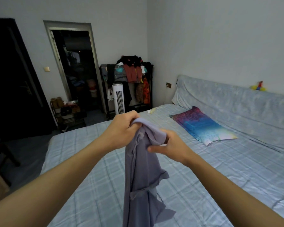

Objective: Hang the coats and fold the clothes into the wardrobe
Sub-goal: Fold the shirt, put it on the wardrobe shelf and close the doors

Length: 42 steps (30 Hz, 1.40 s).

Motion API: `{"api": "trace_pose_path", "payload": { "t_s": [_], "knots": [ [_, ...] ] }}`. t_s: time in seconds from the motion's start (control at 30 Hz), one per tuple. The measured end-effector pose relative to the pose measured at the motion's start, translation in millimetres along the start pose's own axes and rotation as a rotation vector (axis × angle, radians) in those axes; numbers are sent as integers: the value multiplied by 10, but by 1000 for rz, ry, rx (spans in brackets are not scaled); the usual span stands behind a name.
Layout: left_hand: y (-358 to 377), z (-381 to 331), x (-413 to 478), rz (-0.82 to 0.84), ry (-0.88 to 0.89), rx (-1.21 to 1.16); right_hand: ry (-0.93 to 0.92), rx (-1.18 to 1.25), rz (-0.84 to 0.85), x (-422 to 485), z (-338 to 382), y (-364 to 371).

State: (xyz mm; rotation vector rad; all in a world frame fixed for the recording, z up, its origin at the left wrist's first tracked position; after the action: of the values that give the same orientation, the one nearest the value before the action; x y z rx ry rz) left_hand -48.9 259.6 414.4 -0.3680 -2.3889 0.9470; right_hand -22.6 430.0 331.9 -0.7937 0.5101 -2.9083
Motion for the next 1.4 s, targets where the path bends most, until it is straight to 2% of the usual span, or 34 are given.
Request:
{"api": "trace_pose_path", "payload": {
  "t_s": [0.13,0.23,0.33,0.6,0.8,0.93,1.13,1.27,1.4],
  "knots": [
    [-149,91,-27,-37,-36,-25,-9,14,-134,21,-167,8],
    [-266,234,-69,-53,-85,47,1,0,-232,120,-113,-63],
    [-337,401,-129,-15,-150,142,-69,-32,-295,245,110,-137],
    [-290,499,-258,134,-227,176,-271,-156,-255,473,632,-12],
    [-279,98,-207,42,-110,-76,-340,-245,-183,497,728,94],
    [-150,-123,-138,-2,-6,9,-366,-223,-179,436,726,118],
    [-34,-170,-52,34,10,98,-298,-101,-222,253,534,34],
    [-36,-204,-3,-16,29,113,-161,71,-123,83,286,80],
    [-156,-203,39,-107,31,82,-62,7,-40,-123,23,207]
  ]
}}
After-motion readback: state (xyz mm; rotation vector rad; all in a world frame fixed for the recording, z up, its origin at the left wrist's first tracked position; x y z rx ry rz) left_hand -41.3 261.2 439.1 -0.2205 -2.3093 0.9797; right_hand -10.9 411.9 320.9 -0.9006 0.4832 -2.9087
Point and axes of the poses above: each hand's wrist, its own x-axis towards the middle knuckle, its own y-axis out of the palm, z = x × y, the point moved 5 cm from there along x, towards the middle knuckle, and after that the axes turned 9 degrees about -y, right-handed, at the moved point
